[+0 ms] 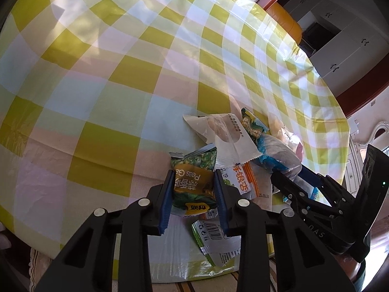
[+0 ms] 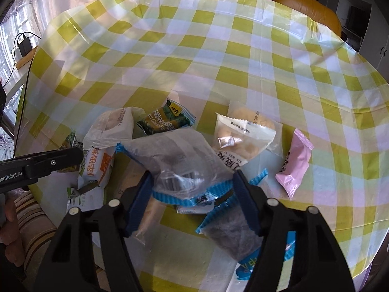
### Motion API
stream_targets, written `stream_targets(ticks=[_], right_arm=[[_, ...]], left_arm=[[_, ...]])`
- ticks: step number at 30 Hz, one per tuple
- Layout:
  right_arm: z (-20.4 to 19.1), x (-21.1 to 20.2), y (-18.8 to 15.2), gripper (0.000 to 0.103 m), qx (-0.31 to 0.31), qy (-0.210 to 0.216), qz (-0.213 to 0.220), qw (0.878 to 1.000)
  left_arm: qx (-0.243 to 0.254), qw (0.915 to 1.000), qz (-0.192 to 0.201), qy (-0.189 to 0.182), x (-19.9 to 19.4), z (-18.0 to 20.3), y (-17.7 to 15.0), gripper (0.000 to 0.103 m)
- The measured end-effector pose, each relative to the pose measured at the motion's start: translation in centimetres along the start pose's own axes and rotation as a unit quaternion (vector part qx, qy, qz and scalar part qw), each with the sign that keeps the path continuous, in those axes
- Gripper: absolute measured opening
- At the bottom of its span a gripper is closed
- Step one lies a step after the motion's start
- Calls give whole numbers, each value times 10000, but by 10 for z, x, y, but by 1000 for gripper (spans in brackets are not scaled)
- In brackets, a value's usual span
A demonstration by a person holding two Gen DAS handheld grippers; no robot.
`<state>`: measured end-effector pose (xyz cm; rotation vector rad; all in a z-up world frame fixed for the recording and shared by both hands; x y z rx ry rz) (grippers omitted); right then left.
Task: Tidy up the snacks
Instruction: 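Grasp the green 'Peas' snack bag with the left tool, then grasp the clear blue-trimmed snack bag with the right tool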
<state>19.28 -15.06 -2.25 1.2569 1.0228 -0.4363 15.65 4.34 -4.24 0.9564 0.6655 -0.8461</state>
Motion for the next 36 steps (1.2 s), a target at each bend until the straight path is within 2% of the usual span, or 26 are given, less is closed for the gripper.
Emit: stream_targets(ticks=[1,15,16,17,25,28,30,31,36], right_arm=[[0,1,0,43,-2,-50,-14,10000],[0,-13,1,37,12,-100,330,9994],[0,-15,1,30,24,-98,353,9993],[1,-16,1,28,46,-109,371,9992],[4,-23,-2,28,90,-120,383,9992],[5,-19,-7,34,143,-157,149,9997],[7,-21,-9,59,188,-274,104,9994],[6,-24,-9,76,167,-338,162,9992],[-6,-24,0,77,-306,-462,255,9981]], left_arm=[[-4,10000,11,-6,0,0,0,29],[-110,9997,217,-8,-8,-3,0,28],[-113,9997,230,-7,-8,-3,0,28],[-115,9996,243,-5,-9,-3,0,28],[-112,9995,279,-23,-11,-3,0,28],[-106,9996,275,-29,-11,-3,0,28],[-105,9996,272,-34,-11,-3,0,28],[-105,9996,269,-36,-11,-2,0,28],[-106,9996,273,-35,-11,-2,0,28]])
Point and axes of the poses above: each gripper's, at about its wrist camera, not at the fingertips, and x roughly the way its jaws point, z to its right, y to its top, the point moved 2 cm from there along x, roughly the way its jaws point, and after that the axes turned 4 degrees about y, right-handed, at the moved point
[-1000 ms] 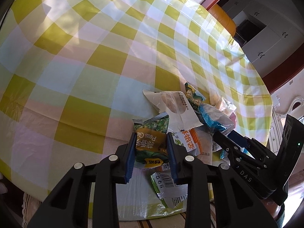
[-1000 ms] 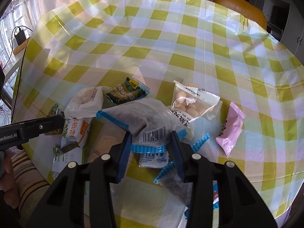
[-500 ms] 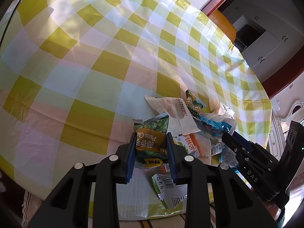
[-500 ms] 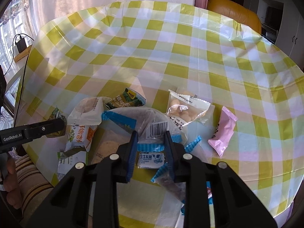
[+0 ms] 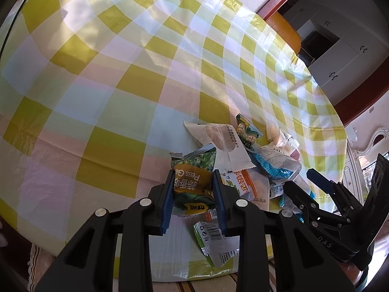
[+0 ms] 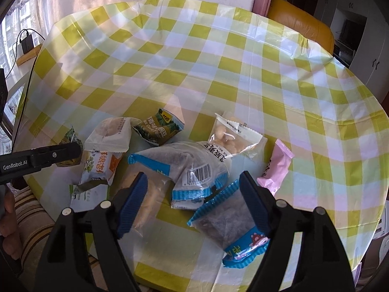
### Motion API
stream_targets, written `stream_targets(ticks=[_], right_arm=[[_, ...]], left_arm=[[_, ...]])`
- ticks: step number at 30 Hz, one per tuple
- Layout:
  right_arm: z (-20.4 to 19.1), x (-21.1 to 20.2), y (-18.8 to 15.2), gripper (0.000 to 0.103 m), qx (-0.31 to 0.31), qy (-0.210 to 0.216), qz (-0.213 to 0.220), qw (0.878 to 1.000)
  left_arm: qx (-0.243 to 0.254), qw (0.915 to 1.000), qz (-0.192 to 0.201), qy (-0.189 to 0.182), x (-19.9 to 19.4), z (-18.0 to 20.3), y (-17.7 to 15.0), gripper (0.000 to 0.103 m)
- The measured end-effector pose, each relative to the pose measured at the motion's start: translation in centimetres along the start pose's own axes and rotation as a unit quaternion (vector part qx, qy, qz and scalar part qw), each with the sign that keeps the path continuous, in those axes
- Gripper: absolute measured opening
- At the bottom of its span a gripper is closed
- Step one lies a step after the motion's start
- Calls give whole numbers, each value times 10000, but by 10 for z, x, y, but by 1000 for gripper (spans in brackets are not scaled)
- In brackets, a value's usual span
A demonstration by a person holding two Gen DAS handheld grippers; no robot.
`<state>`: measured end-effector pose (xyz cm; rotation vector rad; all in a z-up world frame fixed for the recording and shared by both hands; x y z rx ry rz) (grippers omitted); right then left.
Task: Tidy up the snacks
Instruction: 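Grasp the clear blue-trimmed snack bag with the right tool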
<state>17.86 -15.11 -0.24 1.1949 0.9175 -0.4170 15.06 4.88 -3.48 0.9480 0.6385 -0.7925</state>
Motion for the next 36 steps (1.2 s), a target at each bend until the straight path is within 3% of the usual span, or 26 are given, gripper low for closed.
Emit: stream_targets(ticks=[7,10,11,17,27,36], right_arm=[[-19,24,10,77,-755,-371,-91,9964],[-16,30,13,76,-735,-373,-95,9966],[-15,31,13,58,-688,-281,-82,9972],[-6,28,15,42,-419,-218,90,9988],[10,-11,18,38,22,-95,664,9977],[33,-47,6,38,440,-190,936,9945]], left_arm=[[-36,10000,-28,10,2,-1,-3,28],[-50,10000,-29,9,3,-1,-3,28],[-47,10000,-28,7,3,-1,-2,28],[-14,10000,83,-3,-1,-1,-2,28],[109,9986,498,137,-22,9,0,28],[268,9981,554,95,-30,35,-4,28]])
Point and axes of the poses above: each gripper's, at about its wrist camera, not at the fingertips, and x roughly the way its jaws point, z to its right, y to its top, the point moved 2 cm from there along x, roughly the way its jaws point, and after that the axes turned 4 degrees about y, right-handed, at the moved point
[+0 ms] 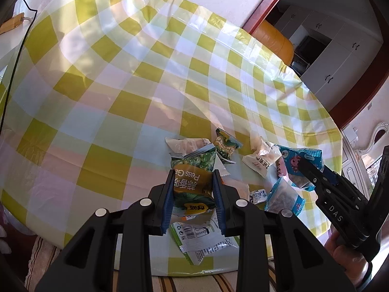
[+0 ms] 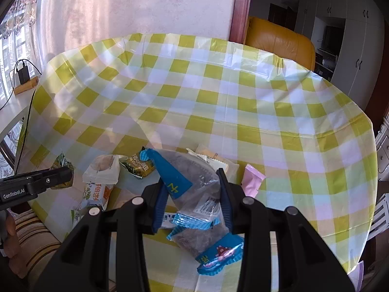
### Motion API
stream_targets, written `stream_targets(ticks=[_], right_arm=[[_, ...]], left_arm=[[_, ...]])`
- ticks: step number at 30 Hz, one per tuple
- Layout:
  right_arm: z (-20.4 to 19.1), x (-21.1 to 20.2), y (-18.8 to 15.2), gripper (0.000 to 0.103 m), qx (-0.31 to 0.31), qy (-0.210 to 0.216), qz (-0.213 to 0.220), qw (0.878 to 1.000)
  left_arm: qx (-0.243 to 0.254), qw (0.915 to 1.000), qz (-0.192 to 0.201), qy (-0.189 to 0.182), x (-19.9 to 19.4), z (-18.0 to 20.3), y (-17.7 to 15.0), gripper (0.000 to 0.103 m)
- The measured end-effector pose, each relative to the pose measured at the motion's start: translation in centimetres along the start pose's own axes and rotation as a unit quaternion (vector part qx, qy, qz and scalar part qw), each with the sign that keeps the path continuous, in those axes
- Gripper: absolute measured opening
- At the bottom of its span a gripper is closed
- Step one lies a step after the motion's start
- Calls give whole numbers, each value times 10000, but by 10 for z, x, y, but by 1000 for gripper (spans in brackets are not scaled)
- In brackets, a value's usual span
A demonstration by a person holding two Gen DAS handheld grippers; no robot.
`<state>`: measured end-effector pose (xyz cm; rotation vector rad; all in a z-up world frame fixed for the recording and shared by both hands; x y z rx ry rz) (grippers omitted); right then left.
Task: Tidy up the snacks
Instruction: 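Grasp the clear blue-trimmed snack bag with the right tool, then carry the Peas bag with left tool while right tool carries blue-trimmed bag into box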
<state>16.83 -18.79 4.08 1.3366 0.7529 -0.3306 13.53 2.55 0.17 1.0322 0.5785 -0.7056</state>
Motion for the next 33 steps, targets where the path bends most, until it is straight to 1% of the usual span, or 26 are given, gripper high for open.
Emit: stream_targets(ticks=[6,12,16,19,23,26,29,33], right_arm=[[35,-26,-14,38,368,-179,74,9991],[75,-50,-39,38,781,-439,40,9960],[106,-68,-63,38,1058,-679,-44,9921],[134,-82,-83,38,1316,-898,-108,9872],[172,-101,-112,38,1639,-1253,-195,9783],[202,-114,-137,38,1900,-1536,-295,9692],[231,-124,-162,38,2183,-1782,-423,9585],[259,-132,-191,38,2472,-2027,-549,9459]], left_arm=[[177,9997,42,-133,-5,28,-6,28],[504,9978,-83,-413,-3,69,-18,28],[805,9942,-245,-674,2,106,-30,28],[1072,9893,-401,-901,7,138,-42,28],[1473,9800,-638,-1173,15,183,-61,28],[1798,9702,-855,-1384,20,217,-80,28],[2096,9580,-1129,-1597,26,252,-101,28],[2515,9390,-1489,-1812,38,298,-130,28]])
Point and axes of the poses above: each gripper's, at about its wrist camera, not at the fingertips, and x roughly the way its jaws point, z to its right, y to its top, the point moved 2 cm from there along x, roughly the way its jaws point, and after that the axes turned 4 degrees about y, right-handed, at the moved point
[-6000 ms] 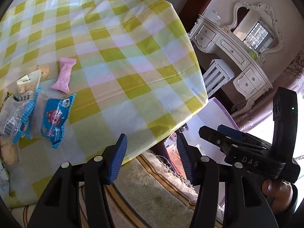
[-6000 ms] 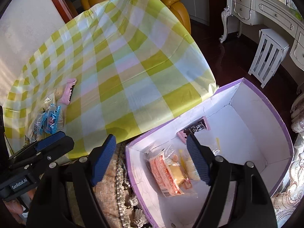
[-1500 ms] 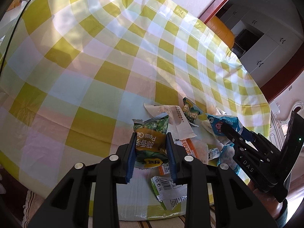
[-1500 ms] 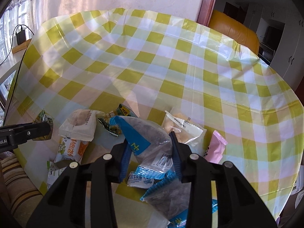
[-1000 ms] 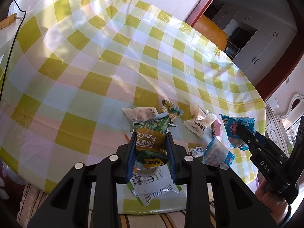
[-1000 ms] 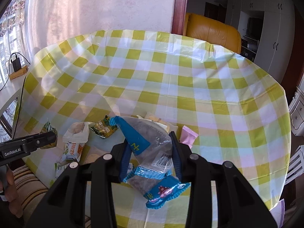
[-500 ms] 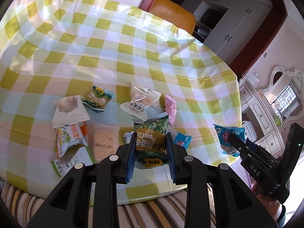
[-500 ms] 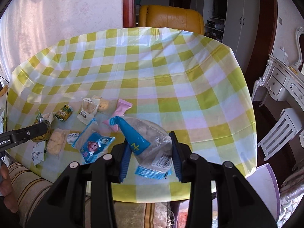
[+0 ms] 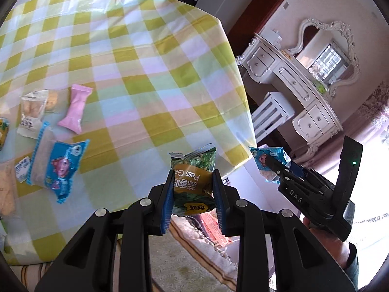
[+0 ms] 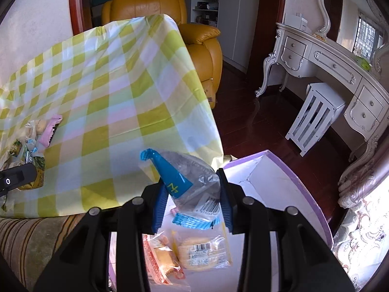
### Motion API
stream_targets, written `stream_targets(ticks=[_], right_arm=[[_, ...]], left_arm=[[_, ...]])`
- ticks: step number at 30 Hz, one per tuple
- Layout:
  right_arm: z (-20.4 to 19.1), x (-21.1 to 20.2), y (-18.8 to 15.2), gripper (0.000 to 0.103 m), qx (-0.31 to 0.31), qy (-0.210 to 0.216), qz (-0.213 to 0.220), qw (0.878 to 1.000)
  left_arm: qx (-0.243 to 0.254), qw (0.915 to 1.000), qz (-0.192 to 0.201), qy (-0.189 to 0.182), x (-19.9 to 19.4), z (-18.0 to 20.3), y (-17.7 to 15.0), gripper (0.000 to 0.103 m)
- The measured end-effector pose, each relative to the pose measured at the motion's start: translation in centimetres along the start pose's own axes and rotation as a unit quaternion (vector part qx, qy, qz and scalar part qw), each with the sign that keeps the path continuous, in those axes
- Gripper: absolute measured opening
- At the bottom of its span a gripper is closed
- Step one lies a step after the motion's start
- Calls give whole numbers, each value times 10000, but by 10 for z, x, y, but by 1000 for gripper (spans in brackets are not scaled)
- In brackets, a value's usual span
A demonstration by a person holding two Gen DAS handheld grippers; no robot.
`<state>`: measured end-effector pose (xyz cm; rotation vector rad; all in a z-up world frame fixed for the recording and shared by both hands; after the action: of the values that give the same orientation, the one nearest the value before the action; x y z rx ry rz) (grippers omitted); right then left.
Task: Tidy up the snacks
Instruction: 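Carry the Peas bag with left tool while right tool carries blue-trimmed bag into box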
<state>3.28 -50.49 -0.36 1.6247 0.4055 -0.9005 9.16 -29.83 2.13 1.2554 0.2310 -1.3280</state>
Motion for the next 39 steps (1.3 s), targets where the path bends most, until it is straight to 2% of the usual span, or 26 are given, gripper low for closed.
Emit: stream_targets(ticks=[4,10,16,20,23,24,25,27,31,34,39], right_arm=[[28,9,-10,38,239,-185,-92,9995],[63,27,-27,38,547,-391,-339,9972],[85,40,-40,39,775,-513,-504,9944],[94,45,-45,39,925,-545,-563,9926],[98,46,-46,39,990,-564,-584,9918],[99,47,-47,39,1010,-586,-584,9914],[100,46,-47,40,1032,-615,-569,9911],[102,45,-46,46,1097,-661,-542,9903],[100,39,-43,69,1149,-655,-449,9902],[94,34,-38,77,1133,-580,-403,9910],[81,22,-27,77,1095,-475,-306,9924]], left_arm=[[304,9981,-493,-212,38,39,-4,28],[608,9901,-1186,-430,86,84,-15,28],[808,9822,-1650,-385,122,108,-26,28],[816,9798,-1782,-394,135,114,-29,28],[764,9792,-1832,-408,140,114,-30,30],[745,9792,-1840,-413,141,113,-30,34],[724,9794,-1838,-413,142,112,-30,41],[680,9807,-1792,-399,141,113,-29,52],[607,9835,-1669,-337,136,108,-25,65],[546,9872,-1463,-319,126,104,-18,73],[666,9938,-877,-123,97,96,-6,82]])
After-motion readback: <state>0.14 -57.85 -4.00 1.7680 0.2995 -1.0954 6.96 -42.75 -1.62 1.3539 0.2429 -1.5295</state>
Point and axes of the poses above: each gripper's, at about its wrist camera, not at the fingertips, and x roughly the way its jaws point, z to its right, y to its top, the point moved 2 cm from there along x, roughly the way its jaws point, and after that the axes turned 4 degrees about y, right-handed, at the moved point
